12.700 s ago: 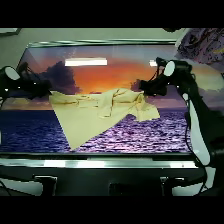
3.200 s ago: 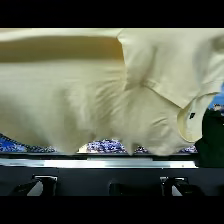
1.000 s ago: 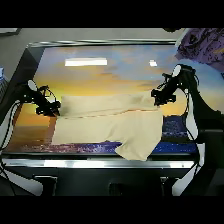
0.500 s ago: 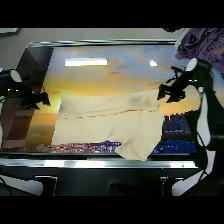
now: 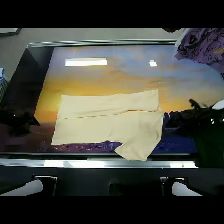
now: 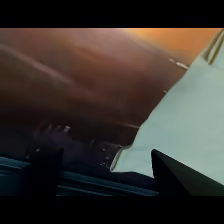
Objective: Fold the clothes and pants, and hang the long-sleeved shirts on hangers.
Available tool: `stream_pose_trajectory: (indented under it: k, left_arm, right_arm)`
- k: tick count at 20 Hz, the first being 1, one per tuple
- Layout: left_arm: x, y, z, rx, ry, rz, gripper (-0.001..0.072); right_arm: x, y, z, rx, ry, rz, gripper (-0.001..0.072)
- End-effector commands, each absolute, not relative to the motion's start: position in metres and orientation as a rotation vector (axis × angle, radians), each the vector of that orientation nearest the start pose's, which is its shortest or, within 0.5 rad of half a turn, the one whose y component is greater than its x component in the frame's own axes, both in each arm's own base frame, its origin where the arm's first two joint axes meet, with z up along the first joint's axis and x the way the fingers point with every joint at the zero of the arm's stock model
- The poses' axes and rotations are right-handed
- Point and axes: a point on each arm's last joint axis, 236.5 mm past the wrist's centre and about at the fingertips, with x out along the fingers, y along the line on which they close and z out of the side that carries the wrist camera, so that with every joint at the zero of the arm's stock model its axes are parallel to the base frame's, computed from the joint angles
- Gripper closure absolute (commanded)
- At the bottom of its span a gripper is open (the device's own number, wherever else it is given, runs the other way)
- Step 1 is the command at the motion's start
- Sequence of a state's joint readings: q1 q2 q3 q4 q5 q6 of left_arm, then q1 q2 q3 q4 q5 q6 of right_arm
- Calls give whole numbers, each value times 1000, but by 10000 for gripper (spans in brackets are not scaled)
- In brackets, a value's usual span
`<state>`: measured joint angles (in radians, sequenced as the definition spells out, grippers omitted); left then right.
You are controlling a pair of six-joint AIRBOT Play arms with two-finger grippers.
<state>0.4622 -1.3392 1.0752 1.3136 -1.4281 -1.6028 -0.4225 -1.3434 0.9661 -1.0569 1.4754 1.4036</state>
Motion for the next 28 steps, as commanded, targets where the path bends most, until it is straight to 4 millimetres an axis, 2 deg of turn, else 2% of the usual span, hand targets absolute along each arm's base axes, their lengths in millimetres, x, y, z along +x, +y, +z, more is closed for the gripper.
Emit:
stream_pose_trajectory:
  k: [1, 3, 6, 10, 13, 15, 19, 21, 23, 25, 26, 28]
  left_arm:
    - [268, 62, -50, -714, 1613, 194, 88]
    - [270, 58, -51, -698, 1612, 183, 88]
    - [276, 53, -52, -675, 1600, 171, 88]
    - [280, 49, -53, -656, 1594, 161, 88]
    - [280, 49, -53, -655, 1595, 160, 88]
    - [279, 49, -53, -655, 1595, 159, 87]
    - [279, 49, -53, -655, 1595, 160, 87]
    - [279, 49, -53, -655, 1595, 159, 87]
    - [279, 49, -53, -655, 1595, 160, 87]
    - [272, 45, -50, -660, 1628, 149, 87]
    - [269, 45, -50, -658, 1641, 148, 88]
    - [270, 48, -52, -655, 1629, 145, 87]
  right_arm:
    - [224, 28, -68, 814, 1668, 162, 165]
    - [207, 41, -77, 859, 1696, 169, 170]
    - [201, 63, -84, 967, 1677, 202, 175]
    - [189, 68, -101, 995, 1684, 166, 176]
    - [192, 71, -108, 1025, 1647, 145, 197]
    - [199, 70, -112, 1044, 1610, 124, 238]
    - [207, 71, -112, 1076, 1575, 116, 239]
    - [204, 78, -116, 1054, 1603, 127, 240]
    - [195, 97, -125, 988, 1677, 162, 248]
    - [192, 108, -130, 924, 1695, 187, 580]
    - [196, 108, -128, 927, 1679, 182, 682]
    - [201, 103, -121, 915, 1642, 174, 686]
